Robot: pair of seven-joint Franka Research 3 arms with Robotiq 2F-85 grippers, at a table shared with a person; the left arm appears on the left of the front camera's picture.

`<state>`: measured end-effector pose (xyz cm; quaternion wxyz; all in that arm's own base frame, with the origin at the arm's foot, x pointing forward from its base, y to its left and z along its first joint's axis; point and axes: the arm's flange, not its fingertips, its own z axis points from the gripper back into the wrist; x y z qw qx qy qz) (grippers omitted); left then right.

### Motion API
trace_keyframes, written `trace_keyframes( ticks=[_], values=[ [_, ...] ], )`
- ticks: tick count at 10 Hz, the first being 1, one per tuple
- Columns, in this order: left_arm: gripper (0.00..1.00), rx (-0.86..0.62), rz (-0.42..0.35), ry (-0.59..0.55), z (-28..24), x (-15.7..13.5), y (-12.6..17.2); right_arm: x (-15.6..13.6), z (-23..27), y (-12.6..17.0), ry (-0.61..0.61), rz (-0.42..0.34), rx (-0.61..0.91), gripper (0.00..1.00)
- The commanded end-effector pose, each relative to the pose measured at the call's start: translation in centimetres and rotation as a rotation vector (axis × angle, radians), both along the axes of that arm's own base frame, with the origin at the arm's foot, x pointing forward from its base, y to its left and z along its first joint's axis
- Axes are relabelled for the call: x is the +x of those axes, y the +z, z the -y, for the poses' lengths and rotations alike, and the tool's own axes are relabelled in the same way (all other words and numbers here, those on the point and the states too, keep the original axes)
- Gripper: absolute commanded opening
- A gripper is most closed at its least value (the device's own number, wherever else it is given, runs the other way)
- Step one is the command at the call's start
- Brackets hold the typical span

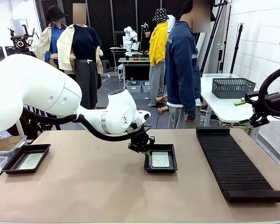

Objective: Inspect and transfer BCBs to ESD trays.
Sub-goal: Pick up the ESD tray and place it on the left side of the table.

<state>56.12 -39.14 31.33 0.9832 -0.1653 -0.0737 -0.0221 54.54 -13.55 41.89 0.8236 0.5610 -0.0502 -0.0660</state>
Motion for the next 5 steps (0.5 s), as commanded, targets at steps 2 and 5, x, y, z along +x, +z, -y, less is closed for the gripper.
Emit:
trace_keyframes(
  ticks=[2, 5],
  values=[
    [0.0, -0.001, 0.017, 0.004, -0.14, -0.03, -0.23, 0.18, 0.13, 0.01, 0.011, 0.008, 0.006, 1.0],
    [0.0, -0.001, 0.017, 0.004, -0.14, -0.03, -0.23, 0.18, 0.13, 0.01, 0.011, 0.008, 0.006, 1.0]
  ],
)
